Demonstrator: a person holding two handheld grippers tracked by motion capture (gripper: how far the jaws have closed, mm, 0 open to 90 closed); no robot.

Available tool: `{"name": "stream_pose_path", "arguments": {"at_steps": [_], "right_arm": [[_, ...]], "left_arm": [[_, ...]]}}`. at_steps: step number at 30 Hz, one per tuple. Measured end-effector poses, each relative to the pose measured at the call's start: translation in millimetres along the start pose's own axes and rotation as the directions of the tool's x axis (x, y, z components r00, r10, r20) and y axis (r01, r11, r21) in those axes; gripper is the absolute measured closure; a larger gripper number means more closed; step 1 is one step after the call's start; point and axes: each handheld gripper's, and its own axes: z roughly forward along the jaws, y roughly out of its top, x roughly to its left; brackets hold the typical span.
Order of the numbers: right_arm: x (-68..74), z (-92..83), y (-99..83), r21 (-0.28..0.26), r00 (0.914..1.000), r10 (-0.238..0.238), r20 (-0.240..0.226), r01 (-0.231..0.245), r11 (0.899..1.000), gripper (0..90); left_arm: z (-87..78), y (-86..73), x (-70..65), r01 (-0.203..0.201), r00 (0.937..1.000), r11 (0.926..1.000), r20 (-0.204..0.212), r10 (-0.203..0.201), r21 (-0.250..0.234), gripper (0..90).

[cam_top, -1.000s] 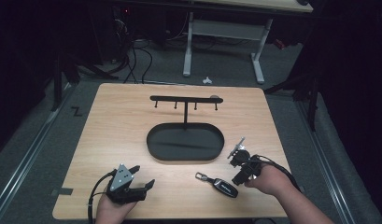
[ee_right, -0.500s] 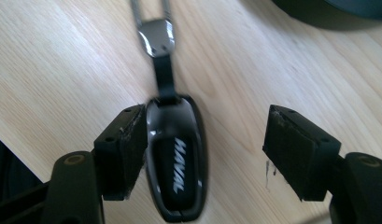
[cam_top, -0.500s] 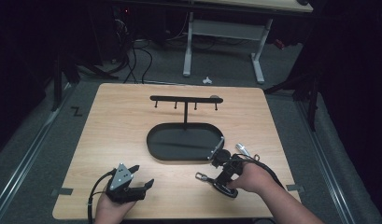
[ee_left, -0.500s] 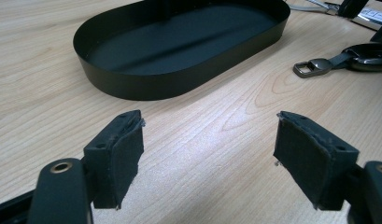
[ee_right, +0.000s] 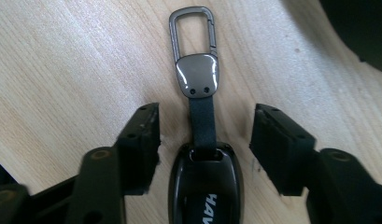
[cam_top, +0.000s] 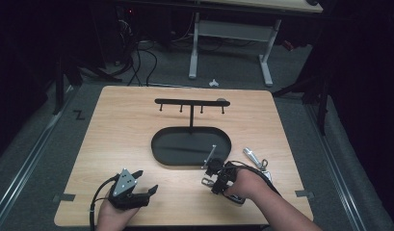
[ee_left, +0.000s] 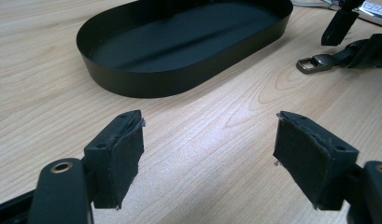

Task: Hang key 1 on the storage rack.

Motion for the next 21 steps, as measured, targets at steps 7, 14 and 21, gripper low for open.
{"name": "stream_pose_path", "arguments": {"at_steps": [7,14,21], "right_arm": [[0.9,4.6,2.0,0.020,1.0000,0.000,-0.005,0.000,1.000,59.3],[4.3,4.2,2.0,0.030,0.9999,-0.006,0.013,0.006,1.000,66.2],[6.2,4.1,4.2,0.051,0.9999,-0.001,0.010,0.001,0.999,74.3]], "left_arm": [[-0.4,0.2,-1.2,-0.002,1.0000,1.0000,-0.001,0.002,-0.002,24.4],[0.6,0.1,-2.1,-0.009,1.0000,0.9999,0.000,0.009,0.006,24.5],[2.3,-0.6,-2.1,-0.009,0.9999,0.9998,-0.009,0.009,0.020,25.0]]}}
